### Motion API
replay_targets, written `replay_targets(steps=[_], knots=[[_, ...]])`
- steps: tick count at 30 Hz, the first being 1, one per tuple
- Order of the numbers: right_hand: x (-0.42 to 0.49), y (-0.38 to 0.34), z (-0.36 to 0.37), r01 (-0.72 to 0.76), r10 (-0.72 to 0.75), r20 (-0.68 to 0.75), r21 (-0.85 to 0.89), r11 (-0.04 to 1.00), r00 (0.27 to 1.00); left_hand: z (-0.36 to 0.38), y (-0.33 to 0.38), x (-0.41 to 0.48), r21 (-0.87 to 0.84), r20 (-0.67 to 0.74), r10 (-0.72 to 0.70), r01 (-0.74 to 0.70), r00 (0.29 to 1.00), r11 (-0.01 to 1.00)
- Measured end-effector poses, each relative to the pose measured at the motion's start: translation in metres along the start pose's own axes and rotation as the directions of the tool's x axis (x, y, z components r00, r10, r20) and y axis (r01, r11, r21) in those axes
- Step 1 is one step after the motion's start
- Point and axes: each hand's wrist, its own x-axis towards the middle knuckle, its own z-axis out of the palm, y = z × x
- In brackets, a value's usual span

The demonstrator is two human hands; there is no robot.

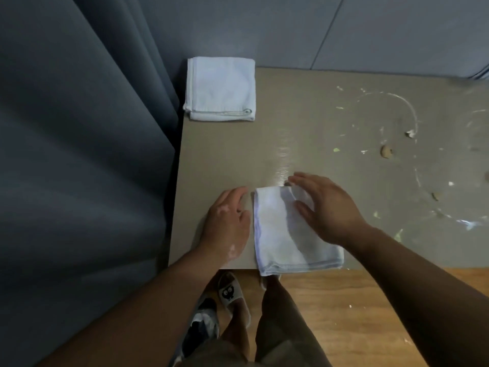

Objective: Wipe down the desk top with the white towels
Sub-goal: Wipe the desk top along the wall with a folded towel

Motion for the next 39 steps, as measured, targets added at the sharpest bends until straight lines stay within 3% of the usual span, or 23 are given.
replay_targets(steps=[3, 6, 8, 12, 15, 18, 22, 27, 30, 35, 39], knots=[[0.015, -0.016, -0.007, 0.006, -0.004, 0.077, -0.028, 1.000, 0.997, 0.007, 0.020, 0.022, 0.012, 0.056, -0.053, 0.052, 0.997, 0.999], [0.011, -0.037, 0.004, -0.145, 0.136, 0.118, 0.071, 0.987, 0.984, 0.012, 0.026, 0.032, -0.060, 0.064, -0.131, 0.135, 0.989, 0.989], [0.002, -0.045, 0.014, -0.262, 0.236, 0.153, 0.173, 0.950, 0.960, 0.010, 0.026, 0.031, -0.150, 0.099, -0.148, 0.162, 0.984, 0.975], [-0.020, -0.049, 0.029, -0.287, 0.278, 0.075, 0.315, 0.905, 0.958, 0.000, 0.039, 0.016, -0.391, 0.265, -0.074, 0.177, 0.961, 0.903], [-0.032, -0.045, 0.022, -0.349, 0.368, 0.072, 0.521, 0.779, 0.927, -0.002, 0.046, 0.006, -0.379, 0.239, 0.016, 0.078, 0.971, 0.922], [-0.048, -0.034, 0.007, -0.334, 0.342, 0.135, 0.703, 0.628, 0.930, -0.001, 0.056, 0.000, -0.358, 0.256, 0.084, 0.013, 0.963, 0.934], [-0.064, -0.026, -0.007, -0.323, 0.326, 0.179, 0.823, 0.467, 0.928, 0.002, 0.074, -0.002, -0.417, 0.306, 0.087, 0.051, 0.948, 0.908], [-0.068, -0.030, -0.016, -0.377, 0.395, 0.224, 0.849, 0.371, 0.891, 0.010, 0.083, -0.005, -0.376, 0.261, 0.023, 0.080, 0.965, 0.923], [-0.066, -0.035, -0.024, -0.405, 0.464, 0.233, 0.858, 0.315, 0.854, 0.011, 0.086, -0.005, -0.313, 0.157, -0.019, 0.068, 0.987, 0.947], [-0.066, -0.019, -0.072, -0.290, 0.526, 0.136, 0.931, 0.223, 0.840, -0.017, 0.088, 0.004, -0.322, 0.095, -0.024, 0.053, 0.995, 0.945], [-0.055, 0.000, -0.120, -0.212, 0.552, 0.029, 0.939, 0.271, 0.833, -0.063, 0.100, 0.017, -0.323, 0.003, 0.006, -0.005, 1.000, 0.946]])
